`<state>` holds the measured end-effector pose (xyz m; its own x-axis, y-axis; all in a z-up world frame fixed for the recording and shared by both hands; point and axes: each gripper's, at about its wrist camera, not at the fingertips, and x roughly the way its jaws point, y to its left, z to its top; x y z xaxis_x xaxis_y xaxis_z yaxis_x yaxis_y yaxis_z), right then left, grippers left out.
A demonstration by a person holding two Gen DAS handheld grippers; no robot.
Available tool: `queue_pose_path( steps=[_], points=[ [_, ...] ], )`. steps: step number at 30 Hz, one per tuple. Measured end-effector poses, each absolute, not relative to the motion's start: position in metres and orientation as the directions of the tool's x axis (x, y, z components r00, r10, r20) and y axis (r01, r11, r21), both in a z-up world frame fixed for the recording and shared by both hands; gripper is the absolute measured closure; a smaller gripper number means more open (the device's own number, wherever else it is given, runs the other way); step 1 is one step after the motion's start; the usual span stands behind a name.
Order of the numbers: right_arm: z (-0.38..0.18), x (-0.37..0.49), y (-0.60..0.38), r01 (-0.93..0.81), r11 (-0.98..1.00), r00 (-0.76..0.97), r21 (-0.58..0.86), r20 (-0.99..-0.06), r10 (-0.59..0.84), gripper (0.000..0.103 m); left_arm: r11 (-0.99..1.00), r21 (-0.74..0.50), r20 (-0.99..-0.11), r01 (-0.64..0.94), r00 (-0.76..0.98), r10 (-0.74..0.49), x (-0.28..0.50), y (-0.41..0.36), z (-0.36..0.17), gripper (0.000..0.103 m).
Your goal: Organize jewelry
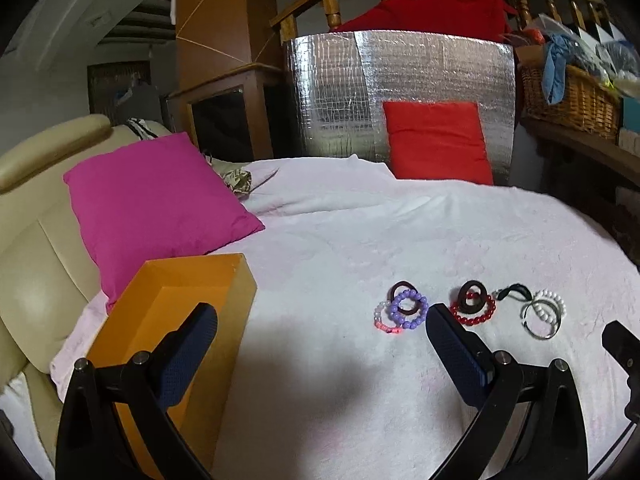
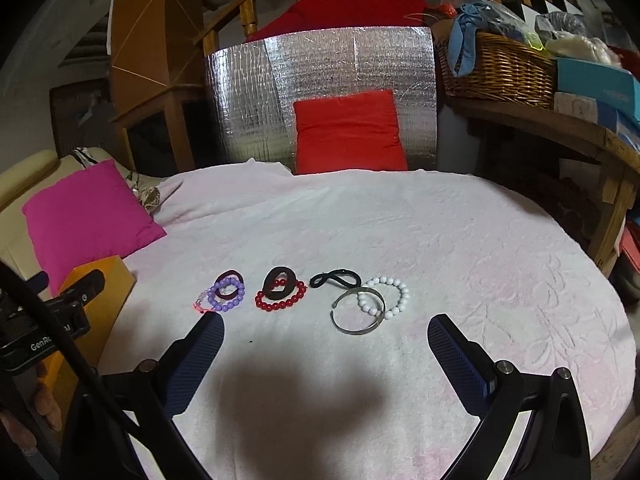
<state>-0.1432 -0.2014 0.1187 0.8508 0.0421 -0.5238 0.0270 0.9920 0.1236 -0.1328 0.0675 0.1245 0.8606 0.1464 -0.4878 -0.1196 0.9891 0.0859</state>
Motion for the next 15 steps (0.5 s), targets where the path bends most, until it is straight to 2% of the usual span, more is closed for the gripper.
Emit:
queue_pose_path(
  steps=[15],
  points=[
    [0.119, -0.139, -0.208, 0.032, 0.989, 0.846, 0.142, -0.531, 0.049, 0.000, 0.991, 0.094, -0.517, -0.095, 0.846, 0.130, -0.121, 0.058, 0.111, 0.000]
  ],
)
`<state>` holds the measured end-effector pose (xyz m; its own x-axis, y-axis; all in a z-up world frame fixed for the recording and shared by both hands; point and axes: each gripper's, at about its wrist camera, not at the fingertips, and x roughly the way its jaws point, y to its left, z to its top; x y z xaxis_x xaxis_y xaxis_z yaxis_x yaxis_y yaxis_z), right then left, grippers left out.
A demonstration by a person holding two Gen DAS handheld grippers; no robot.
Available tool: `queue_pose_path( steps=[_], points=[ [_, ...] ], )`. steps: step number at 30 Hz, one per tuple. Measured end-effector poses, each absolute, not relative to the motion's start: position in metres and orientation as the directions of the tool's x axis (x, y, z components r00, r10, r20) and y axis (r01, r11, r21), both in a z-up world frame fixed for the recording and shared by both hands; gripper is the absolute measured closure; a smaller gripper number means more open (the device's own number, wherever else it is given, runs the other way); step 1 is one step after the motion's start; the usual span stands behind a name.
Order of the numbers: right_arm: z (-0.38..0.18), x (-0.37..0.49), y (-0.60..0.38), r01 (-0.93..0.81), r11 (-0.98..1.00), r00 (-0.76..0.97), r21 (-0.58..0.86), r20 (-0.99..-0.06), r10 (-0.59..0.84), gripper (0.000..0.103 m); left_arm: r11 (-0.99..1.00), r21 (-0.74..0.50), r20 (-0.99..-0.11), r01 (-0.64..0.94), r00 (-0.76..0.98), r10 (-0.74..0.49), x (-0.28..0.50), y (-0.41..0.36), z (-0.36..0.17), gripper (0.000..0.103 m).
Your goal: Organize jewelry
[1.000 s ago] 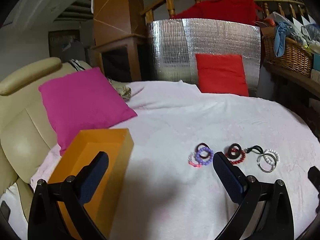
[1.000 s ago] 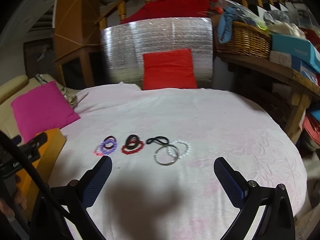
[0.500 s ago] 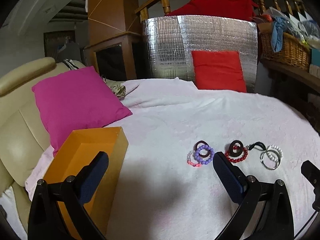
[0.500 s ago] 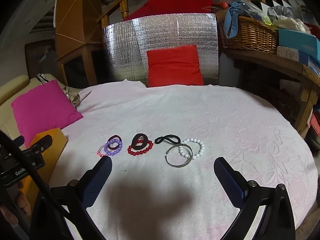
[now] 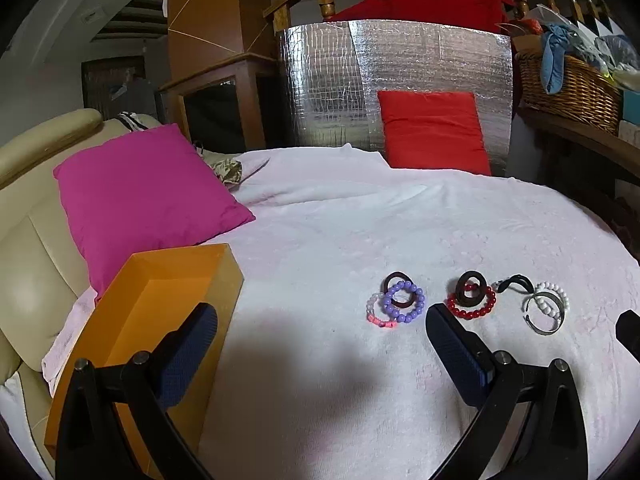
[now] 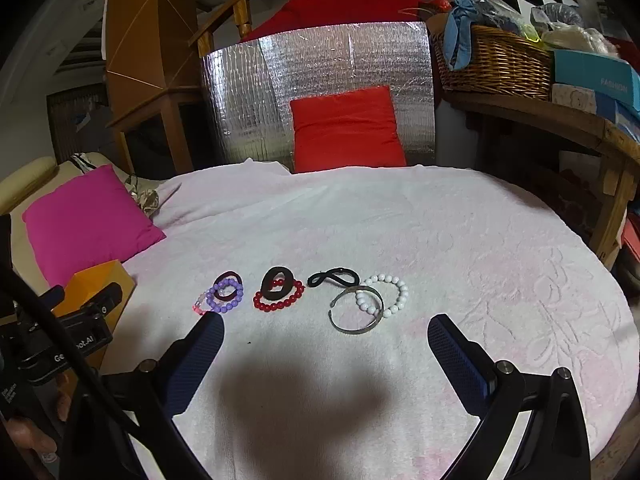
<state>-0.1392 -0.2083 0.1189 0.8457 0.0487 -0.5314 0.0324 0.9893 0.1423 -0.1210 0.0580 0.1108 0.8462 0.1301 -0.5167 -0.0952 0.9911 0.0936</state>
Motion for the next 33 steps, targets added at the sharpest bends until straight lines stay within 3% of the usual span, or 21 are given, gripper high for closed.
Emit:
queue_pose_path(
  steps=[15, 23, 28, 33],
  points=[
    [0.118, -0.130, -0.215, 0.039, 0.985, 0.834, 0.169, -0.548, 0.061, 0.000, 0.991, 0.100, -0.527, -0.085, 0.840, 0.125, -0.114, 0.059, 0.110, 0.000],
    [0.104, -0.112, -0.250, 0.067, 0.969, 0.785, 0.236, -0.612, 0.095, 0.001, 0.994, 0.058, -0.615, -0.096, 0.781, 0.111, -0.091, 0.090, 0.098, 0.000],
    [0.083, -0.087, -0.281, 0.095, 0.942, 0.714, 0.322, -0.682, 0.162, 0.018, 0.992, 0.112, -0.628, -0.060, 0.769, 0.117, -0.073, 0.090, 0.089, 0.000],
    [0.065, -0.066, -0.296, 0.106, 0.902, 0.673, 0.418, -0.698, 0.245, 0.038, 0.996, 0.057, -0.668, 0.065, 0.744, -0.010, -0.056, 0.070, 0.081, 0.000]
  ],
)
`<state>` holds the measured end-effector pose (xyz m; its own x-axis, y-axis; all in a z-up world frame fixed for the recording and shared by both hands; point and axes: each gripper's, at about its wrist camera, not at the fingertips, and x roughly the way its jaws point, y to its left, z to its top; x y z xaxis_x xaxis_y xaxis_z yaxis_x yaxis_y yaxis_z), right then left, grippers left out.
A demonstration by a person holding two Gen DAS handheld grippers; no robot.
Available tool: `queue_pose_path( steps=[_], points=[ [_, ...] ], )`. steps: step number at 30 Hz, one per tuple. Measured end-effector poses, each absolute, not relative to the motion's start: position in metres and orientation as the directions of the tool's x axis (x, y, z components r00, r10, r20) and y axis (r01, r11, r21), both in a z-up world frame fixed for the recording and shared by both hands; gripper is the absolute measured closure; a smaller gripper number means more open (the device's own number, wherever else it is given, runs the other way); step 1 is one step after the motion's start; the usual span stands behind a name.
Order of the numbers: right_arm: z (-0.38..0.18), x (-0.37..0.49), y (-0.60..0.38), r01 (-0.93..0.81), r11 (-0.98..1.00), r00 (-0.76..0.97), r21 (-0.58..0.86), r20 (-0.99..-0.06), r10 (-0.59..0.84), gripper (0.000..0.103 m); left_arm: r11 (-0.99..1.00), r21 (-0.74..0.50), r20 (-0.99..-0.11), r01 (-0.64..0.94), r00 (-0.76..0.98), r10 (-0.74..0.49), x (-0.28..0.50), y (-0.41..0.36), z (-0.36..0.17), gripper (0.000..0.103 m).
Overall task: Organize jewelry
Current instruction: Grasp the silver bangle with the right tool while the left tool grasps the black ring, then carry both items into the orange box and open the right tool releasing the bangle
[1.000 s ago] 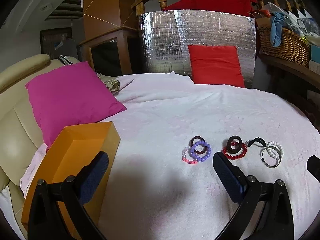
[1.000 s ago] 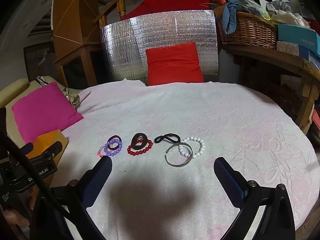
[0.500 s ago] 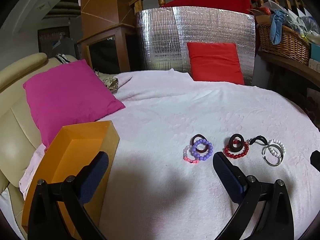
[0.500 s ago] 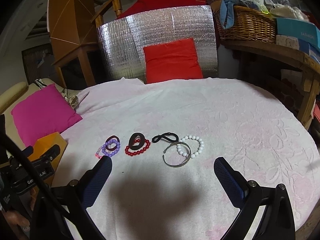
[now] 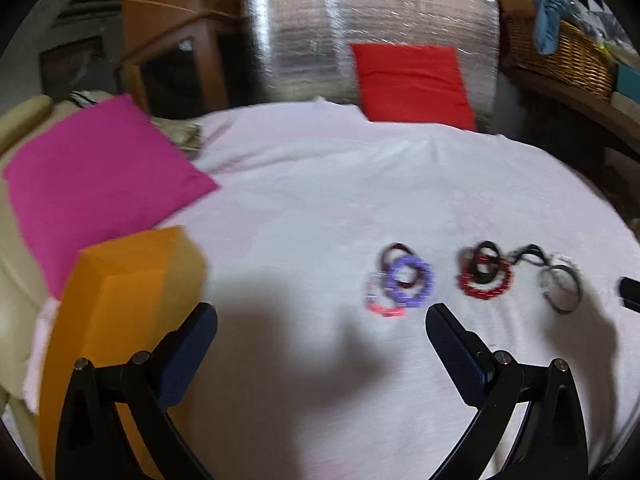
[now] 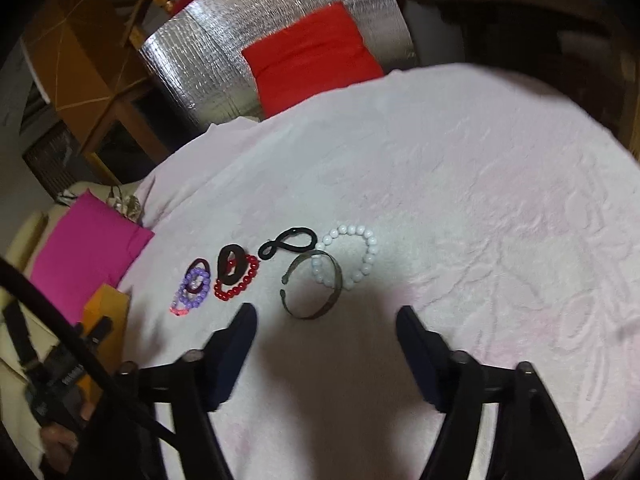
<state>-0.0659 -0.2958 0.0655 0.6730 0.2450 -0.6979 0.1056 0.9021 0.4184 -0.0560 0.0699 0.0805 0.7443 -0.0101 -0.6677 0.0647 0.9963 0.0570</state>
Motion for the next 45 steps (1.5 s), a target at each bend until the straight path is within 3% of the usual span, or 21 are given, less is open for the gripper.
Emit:
queue_pose_path(
  steps=[5, 7, 9, 11, 14, 16, 20, 23, 27, 29, 32, 37, 45],
  points=[
    [0.058, -0.043, -0.291, 0.105, 0.922, 0.654, 0.373, -0.724, 0.218, 0.052, 0.991, 0.036, -0.681, 0.130, 0.729, -0.071, -0.039, 0.048, 0.076, 0.000],
    [0.052, -0.032, -0.286, 0.102, 0.930, 0.639, 0.352, -0.740, 0.210, 0.053, 0.991, 0.029, -0.684, 0.132, 0.725, -0.076, -0.031, 0.042, 0.074, 0.000],
    [0.046, -0.023, -0.280, 0.098, 0.929, 0.620, 0.356, -0.753, 0.222, 0.066, 0.991, 0.003, -0.688, 0.134, 0.719, -0.095, -0.021, 0.039, 0.072, 0.000],
    [0.040, -0.017, -0.275, 0.101, 0.937, 0.603, 0.335, -0.769, 0.211, 0.071, 0.990, -0.023, -0.689, 0.136, 0.715, -0.115, -0.011, 0.035, 0.070, 0.001],
    [0.033, -0.008, -0.268, 0.125, 0.939, 0.578, 0.321, -0.793, 0.194, 0.078, 0.985, -0.025, -0.691, 0.169, 0.709, -0.140, 0.002, 0.021, 0.064, 0.016],
    [0.029, -0.005, -0.267, 0.142, 0.941, 0.571, 0.306, -0.802, 0.175, 0.090, 0.978, -0.019, -0.701, 0.209, 0.694, -0.163, 0.010, 0.007, 0.059, 0.031],
    [0.025, -0.001, -0.266, 0.156, 0.949, 0.571, 0.275, -0.809, 0.141, 0.098, 0.963, -0.067, -0.724, 0.260, 0.651, -0.227, 0.023, -0.010, 0.048, 0.038],
    [0.026, -0.003, -0.268, 0.161, 0.947, 0.580, 0.276, -0.803, 0.135, 0.099, 0.952, -0.122, -0.731, 0.283, 0.623, -0.278, 0.031, -0.017, 0.041, 0.045],
    [0.027, -0.006, -0.273, 0.168, 0.942, 0.580, 0.292, -0.802, 0.145, 0.099, 0.939, -0.182, -0.754, 0.291, 0.571, -0.324, 0.043, -0.022, 0.030, 0.065],
    [0.029, -0.009, -0.275, 0.172, 0.938, 0.580, 0.301, -0.801, 0.150, 0.099, 0.934, -0.201, -0.758, 0.294, 0.558, -0.339, 0.044, -0.024, 0.026, 0.068],
    [0.032, -0.015, -0.278, 0.183, 0.931, 0.589, 0.315, -0.794, 0.153, 0.099, 0.928, -0.203, -0.764, 0.312, 0.543, -0.349, 0.045, -0.032, 0.025, 0.071],
    [0.037, -0.023, -0.285, 0.193, 0.918, 0.600, 0.346, -0.782, 0.168, 0.099, 0.923, -0.179, -0.768, 0.341, 0.538, -0.347, 0.042, -0.043, 0.024, 0.091],
    [0.044, -0.030, -0.290, 0.185, 0.910, 0.624, 0.370, -0.760, 0.182, 0.099, 0.912, -0.113, -0.731, 0.395, 0.589, -0.346, 0.022, -0.050, 0.047, 0.094]
  ],
)
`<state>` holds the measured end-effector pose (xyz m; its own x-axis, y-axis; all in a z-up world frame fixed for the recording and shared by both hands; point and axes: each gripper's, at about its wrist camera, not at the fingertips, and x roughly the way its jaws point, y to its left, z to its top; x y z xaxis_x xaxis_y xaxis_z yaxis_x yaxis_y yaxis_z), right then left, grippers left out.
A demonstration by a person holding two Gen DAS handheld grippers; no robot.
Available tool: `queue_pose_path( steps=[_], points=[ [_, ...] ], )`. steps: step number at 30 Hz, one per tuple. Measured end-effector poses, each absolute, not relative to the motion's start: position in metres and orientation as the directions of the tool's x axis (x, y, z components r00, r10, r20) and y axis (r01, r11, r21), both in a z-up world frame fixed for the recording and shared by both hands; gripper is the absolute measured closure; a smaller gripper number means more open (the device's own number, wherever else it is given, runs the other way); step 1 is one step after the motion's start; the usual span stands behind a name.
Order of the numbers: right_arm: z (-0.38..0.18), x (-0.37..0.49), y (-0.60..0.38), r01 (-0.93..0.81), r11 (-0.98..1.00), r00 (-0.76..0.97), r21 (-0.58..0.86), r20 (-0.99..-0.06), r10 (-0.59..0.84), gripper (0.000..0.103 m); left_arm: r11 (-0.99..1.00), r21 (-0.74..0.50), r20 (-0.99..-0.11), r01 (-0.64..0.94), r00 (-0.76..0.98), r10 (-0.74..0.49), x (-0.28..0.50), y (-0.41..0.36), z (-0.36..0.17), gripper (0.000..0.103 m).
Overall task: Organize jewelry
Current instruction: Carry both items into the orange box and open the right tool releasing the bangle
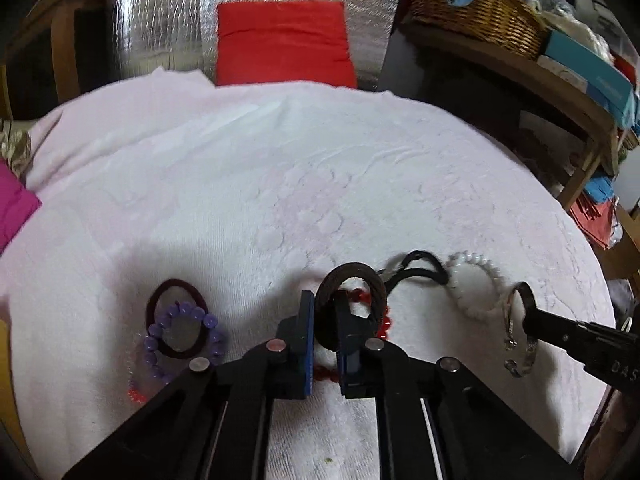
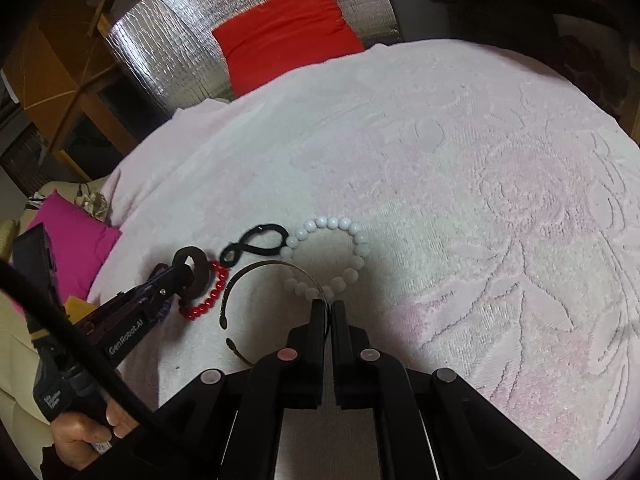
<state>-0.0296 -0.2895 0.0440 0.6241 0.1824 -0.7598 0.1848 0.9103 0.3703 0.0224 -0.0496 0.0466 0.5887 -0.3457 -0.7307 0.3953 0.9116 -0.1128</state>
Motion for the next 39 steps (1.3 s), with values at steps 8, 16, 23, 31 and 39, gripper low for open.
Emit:
queue_pose_path(
  steps=[8, 16, 23, 31, 39],
  points=[
    [0.063, -0.042, -0.280, 0.121, 0.905, 0.690, 0.408, -0.690, 0.219, 0.099, 0.951, -0.016, -0.688, 0.309, 0.687, -0.234, -0.022, -0.011, 0.091, 0.094],
    [0.080, -0.051, -0.225, -0.039, 0.898, 0.716, 0.439, -0.614, 0.332, 0.099, 0.998, -0.054, -0.655, 0.027, 0.754, -0.055, -0.082, 0.081, 0.124, 0.094],
    [0.082, -0.064, -0.157, -0.160, 0.880, 0.679, 0.447, -0.597, 0.427, 0.099, 0.994, -0.040, -0.639, -0.105, 0.767, 0.055, -0.135, 0.153, 0.144, 0.094],
    [0.095, -0.077, -0.048, -0.320, 0.851, 0.612, 0.417, -0.595, 0.522, 0.099, 0.972, -0.020, -0.705, -0.233, 0.692, 0.151, -0.179, 0.237, 0.112, 0.094],
    [0.112, -0.074, 0.084, -0.487, 0.813, 0.505, 0.321, -0.656, 0.561, 0.099, 0.953, -0.059, -0.771, -0.296, 0.620, 0.145, -0.200, 0.287, 0.069, 0.094]
  ],
)
